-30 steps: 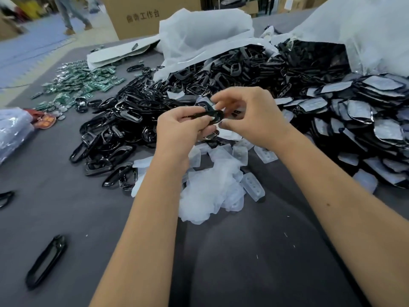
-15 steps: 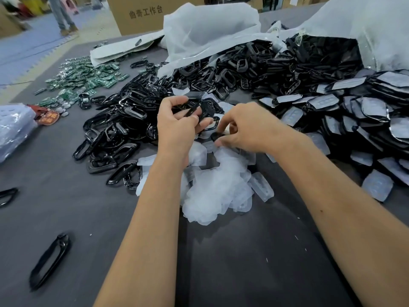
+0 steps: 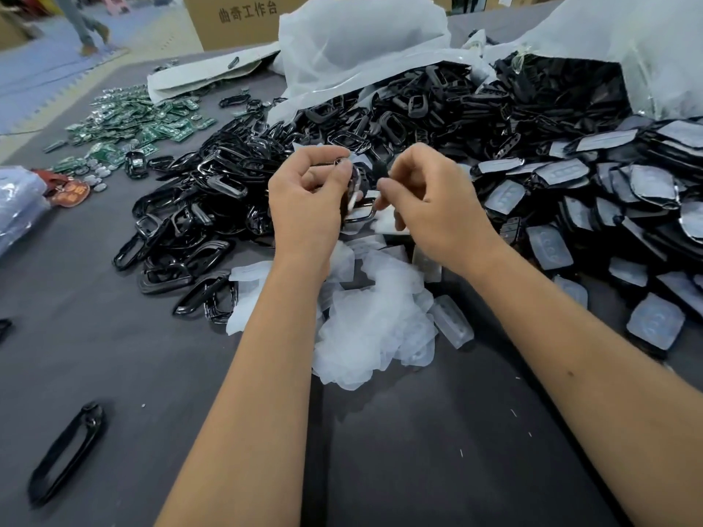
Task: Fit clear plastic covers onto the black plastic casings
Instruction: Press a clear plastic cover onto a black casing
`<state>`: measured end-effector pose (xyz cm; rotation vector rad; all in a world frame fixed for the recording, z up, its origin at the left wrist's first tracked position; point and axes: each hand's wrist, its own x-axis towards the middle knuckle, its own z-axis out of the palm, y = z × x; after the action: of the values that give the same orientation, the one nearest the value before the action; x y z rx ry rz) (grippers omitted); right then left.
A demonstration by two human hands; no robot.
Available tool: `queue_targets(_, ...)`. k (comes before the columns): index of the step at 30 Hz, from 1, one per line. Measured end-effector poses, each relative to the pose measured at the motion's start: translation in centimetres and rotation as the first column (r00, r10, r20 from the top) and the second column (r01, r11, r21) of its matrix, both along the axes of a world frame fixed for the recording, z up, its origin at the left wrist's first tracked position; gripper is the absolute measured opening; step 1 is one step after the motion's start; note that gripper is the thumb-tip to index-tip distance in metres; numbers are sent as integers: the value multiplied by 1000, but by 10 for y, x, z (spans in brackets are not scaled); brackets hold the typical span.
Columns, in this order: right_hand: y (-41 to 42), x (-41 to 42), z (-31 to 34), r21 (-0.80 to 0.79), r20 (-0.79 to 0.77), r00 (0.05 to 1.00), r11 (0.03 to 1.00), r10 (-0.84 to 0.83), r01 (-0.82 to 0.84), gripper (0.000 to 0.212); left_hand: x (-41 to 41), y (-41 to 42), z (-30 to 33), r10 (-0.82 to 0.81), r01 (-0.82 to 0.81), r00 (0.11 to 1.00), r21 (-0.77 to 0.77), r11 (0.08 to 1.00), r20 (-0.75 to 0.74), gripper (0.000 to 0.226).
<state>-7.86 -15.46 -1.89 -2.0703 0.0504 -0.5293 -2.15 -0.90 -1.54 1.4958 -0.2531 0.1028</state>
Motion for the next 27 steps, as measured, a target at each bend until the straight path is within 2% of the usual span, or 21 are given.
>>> queue_targets(3, 2, -3, -9, 359, 62, 998, 932, 20, -41, 15, -2, -1, -2, 20, -24, 997, 69, 997, 68, 4)
queue_targets(6, -3, -1, -12, 489, 81, 997, 871, 6, -45, 23, -2, -1, -5, 54, -67, 995, 152, 986, 86, 8)
queue_targets(11, -7, 2, -14, 558, 117, 993, 828, -13, -55, 17, 1, 0, -12, 109, -117, 993, 193, 974, 50, 11)
queue_targets(14, -7, 2, -15, 572, 111, 994, 819, -17, -50, 17, 1, 1, -13, 88, -89, 996, 177, 980, 13, 3)
queue_targets(18, -7, 4, -17, 574, 105, 994, 818, -32, -34, 12, 2, -1, -13, 55, -53, 998, 175, 983, -8, 21)
queue_targets(21, -7, 5, -17, 567, 115, 993, 823, -31, -40, 5, 2, -2, -12, 45, -42, 999, 157, 987, -20, 25)
queue_targets(27, -8, 6, -18, 584, 99, 994, 811, -46, -21, 12, 0, -2, -11, 69, -64, 997, 149, 987, -33, 20)
